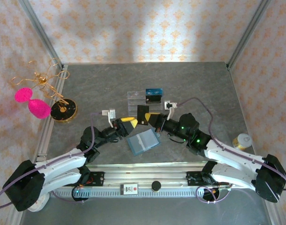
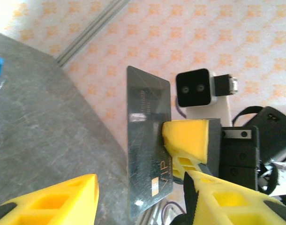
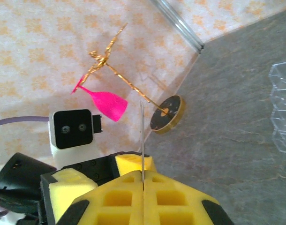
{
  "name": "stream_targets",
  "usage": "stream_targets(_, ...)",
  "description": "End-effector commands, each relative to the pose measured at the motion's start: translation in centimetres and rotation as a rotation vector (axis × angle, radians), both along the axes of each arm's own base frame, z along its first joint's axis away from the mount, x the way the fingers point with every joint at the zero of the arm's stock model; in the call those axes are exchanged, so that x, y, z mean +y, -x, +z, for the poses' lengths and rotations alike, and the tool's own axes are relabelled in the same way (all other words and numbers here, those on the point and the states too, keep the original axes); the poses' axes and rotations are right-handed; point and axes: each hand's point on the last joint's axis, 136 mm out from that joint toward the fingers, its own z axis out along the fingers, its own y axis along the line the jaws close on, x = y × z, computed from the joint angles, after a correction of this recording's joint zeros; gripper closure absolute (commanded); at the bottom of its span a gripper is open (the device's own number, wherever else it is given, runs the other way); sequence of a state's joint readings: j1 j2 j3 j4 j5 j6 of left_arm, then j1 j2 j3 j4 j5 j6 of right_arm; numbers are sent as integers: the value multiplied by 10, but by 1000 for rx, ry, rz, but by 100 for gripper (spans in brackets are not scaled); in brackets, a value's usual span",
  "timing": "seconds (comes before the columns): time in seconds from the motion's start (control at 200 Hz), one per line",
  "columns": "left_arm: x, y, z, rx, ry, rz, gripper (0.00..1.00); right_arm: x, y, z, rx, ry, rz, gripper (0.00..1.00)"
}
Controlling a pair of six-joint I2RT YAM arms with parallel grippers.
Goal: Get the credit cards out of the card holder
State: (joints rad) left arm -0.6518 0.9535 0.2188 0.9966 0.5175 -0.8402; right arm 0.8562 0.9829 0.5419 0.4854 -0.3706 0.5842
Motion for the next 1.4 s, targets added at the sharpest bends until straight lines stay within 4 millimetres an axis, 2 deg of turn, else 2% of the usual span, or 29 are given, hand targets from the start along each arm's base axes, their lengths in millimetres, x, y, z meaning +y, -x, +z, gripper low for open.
stream_targets(0.0,-2,11,22,-62,82,-63,57,4,5,22,-52,-86,45,100)
stream_targets(0.17,-5,12,25,-59,103,-86,70,9,1,29,-59,-118,42,100)
stream_targets(0.365,-4,12,36,-79,120,-85,82,15,-5,13,-20,-97,30,100)
stream_targets(0.46,-8,11,39,-87,111,-94,100,16,-10,4,0,-58,6,100)
stream_targets(0.526,-12,7,39,-94,66,-93,100,13,-17,-6,31,8,-37,100)
stream_targets(0.551,-15,4,38,-95,37,-91,100,11,-19,-9,39,41,-55,96)
stream_targets(0.606,-18,-3,33,-99,-49,-73,100,-2,-27,-19,59,123,-130,87)
stream_targets(0.651,-19,-11,29,-106,-128,-54,100,-17,-34,-28,83,186,-199,84)
stream_targets(0.826,-18,-44,14,-151,-476,-95,100,-84,-49,-56,181,307,-372,82)
stream_targets(0.956,-9,-72,-1,-243,-829,-106,100,-116,-51,-58,207,275,-429,83)
stream_targets(1.051,-9,-83,-2,-341,-967,-176,100,-128,-52,-60,212,285,-452,83)
stream_targets(1.181,-19,-95,5,-447,-1043,-296,100,-134,-53,-69,234,311,-469,82)
stream_targets(1.396,-23,-131,-12,-480,-1224,-405,100,-144,-60,-74,254,344,-512,83)
